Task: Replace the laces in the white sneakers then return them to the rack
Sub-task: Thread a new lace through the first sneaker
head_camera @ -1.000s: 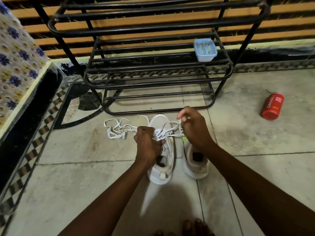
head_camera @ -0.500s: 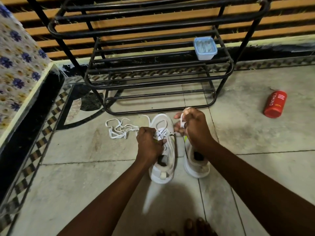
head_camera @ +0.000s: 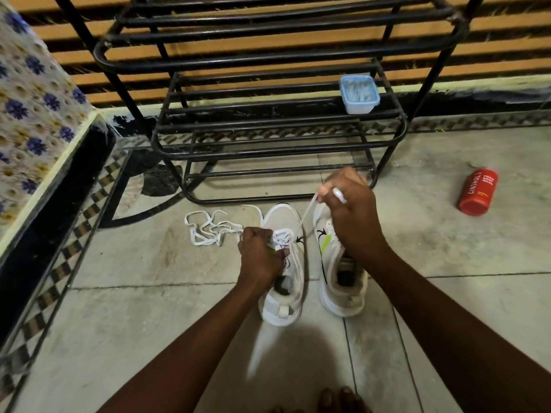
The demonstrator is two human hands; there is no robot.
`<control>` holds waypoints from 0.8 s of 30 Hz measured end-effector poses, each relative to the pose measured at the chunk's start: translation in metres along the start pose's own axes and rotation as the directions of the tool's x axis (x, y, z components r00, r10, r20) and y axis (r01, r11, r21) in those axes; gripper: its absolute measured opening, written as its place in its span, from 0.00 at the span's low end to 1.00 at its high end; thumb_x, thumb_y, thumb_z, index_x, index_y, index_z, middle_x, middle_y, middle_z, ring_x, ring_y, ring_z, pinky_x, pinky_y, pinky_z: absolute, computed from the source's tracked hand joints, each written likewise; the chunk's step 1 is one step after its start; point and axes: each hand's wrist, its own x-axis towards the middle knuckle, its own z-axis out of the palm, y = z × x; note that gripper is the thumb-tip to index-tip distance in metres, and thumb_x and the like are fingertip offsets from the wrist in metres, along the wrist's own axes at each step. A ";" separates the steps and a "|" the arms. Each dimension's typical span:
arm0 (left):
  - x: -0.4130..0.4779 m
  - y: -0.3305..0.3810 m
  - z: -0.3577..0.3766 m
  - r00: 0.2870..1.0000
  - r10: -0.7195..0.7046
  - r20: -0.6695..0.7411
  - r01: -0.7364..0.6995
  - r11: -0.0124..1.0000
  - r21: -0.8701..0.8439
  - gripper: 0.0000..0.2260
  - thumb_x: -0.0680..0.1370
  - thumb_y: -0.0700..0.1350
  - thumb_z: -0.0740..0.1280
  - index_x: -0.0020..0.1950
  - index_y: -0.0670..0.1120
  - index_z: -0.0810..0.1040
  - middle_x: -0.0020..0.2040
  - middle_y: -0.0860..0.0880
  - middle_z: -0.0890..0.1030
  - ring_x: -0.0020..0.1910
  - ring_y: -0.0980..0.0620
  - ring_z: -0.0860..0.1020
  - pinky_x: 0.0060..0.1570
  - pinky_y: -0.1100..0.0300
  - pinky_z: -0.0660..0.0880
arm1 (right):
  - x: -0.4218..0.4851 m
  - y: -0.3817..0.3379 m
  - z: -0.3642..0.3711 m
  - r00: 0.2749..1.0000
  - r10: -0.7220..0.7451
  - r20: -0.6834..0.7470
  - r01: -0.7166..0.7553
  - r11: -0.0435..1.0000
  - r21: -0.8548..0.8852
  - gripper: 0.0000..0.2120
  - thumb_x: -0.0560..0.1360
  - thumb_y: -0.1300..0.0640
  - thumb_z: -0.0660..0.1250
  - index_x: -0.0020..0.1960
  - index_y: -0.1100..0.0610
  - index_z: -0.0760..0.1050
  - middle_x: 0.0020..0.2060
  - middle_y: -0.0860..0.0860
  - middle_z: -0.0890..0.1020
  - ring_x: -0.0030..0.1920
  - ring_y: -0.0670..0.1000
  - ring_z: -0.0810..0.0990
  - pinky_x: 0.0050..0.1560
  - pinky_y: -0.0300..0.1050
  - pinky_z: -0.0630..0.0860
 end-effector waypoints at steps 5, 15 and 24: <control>0.000 0.000 0.000 1.000 0.002 0.001 -0.002 1.000 -0.001 0.25 0.72 0.44 0.80 0.67 0.41 0.79 0.64 0.43 0.72 0.63 0.42 0.74 0.66 0.54 0.71 | -0.005 0.002 -0.007 0.954 0.223 0.200 -0.252 0.959 0.134 0.13 0.83 0.61 0.60 0.40 0.58 0.72 0.33 0.53 0.79 0.27 0.48 0.74 0.33 0.41 0.68; 0.002 -0.002 0.003 1.000 -0.016 -0.002 0.016 1.000 -0.006 0.25 0.72 0.44 0.80 0.67 0.41 0.79 0.64 0.43 0.73 0.64 0.42 0.74 0.67 0.54 0.71 | -0.008 0.007 -0.008 0.767 0.114 0.631 0.384 0.707 -0.595 0.06 0.70 0.58 0.61 0.40 0.58 0.76 0.38 0.54 0.79 0.45 0.57 0.74 0.42 0.47 0.70; 0.006 -0.003 0.000 0.999 -0.033 0.006 0.033 0.992 -0.120 0.19 0.71 0.44 0.80 0.60 0.43 0.82 0.59 0.45 0.74 0.57 0.42 0.80 0.64 0.46 0.75 | -0.010 -0.005 -0.006 0.853 -0.017 0.522 0.341 0.774 -0.533 0.15 0.66 0.64 0.65 0.51 0.55 0.82 0.44 0.47 0.83 0.51 0.54 0.73 0.50 0.50 0.71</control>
